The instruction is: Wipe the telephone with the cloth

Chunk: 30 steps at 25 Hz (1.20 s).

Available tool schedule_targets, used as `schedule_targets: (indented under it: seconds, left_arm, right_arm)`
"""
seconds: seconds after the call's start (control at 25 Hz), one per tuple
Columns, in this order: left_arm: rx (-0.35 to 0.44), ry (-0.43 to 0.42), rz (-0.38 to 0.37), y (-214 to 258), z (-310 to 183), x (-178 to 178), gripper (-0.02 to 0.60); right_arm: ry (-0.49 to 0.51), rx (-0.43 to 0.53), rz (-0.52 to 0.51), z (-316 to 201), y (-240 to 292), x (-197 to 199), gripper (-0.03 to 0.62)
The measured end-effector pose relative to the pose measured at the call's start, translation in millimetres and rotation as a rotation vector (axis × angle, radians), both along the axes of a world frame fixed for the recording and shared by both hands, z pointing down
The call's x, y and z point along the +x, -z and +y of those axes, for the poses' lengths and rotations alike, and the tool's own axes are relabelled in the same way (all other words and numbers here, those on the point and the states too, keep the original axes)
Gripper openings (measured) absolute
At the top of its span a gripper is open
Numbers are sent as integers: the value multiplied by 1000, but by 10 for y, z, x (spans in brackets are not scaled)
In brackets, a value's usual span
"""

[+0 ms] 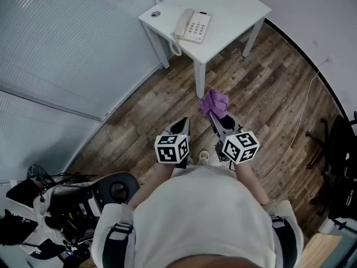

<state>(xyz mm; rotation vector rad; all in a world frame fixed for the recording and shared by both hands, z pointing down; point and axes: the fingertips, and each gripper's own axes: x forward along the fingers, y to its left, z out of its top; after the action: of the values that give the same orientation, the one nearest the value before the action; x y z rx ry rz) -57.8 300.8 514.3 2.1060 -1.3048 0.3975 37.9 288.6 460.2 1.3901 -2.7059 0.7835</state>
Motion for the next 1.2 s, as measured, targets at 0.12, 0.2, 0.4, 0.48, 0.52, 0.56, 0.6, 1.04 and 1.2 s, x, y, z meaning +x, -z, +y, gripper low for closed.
schedule_targets:
  seconds: [0.12, 0.2, 0.4, 0.48, 0.52, 0.56, 0.6, 1.04, 1.2]
  left_arm:
    - [2, 27, 11, -10, 42, -25, 21]
    - [4, 35, 18, -13, 29, -19, 21]
    - [8, 40, 28, 5, 67, 71, 21]
    - [17, 49, 31, 38, 59, 96, 21]
    - [21, 53, 32, 50, 55, 105, 21]
    - [22, 58, 33, 57, 52, 108, 21]
    - [23, 64, 33, 62, 52, 107, 21]
    - [31, 106, 20, 107, 19, 145, 21]
    - [29, 109, 10, 98, 58, 172, 21]
  right_arm:
    - [45, 2, 28, 129, -12, -60, 89]
    - [53, 9, 31, 139, 3, -61, 89]
    - [75, 15, 44, 190, 44, -15, 89]
    - [93, 20, 50, 207, 57, -15, 89]
    - [102, 21, 50, 213, 58, -17, 89]
    - [110, 19, 46, 220, 58, -21, 89]
    - [117, 15, 38, 227, 59, -25, 89]
    - [162, -5, 14, 259, 14, 41, 89]
    - [170, -11, -19, 278, 16, 66, 89]
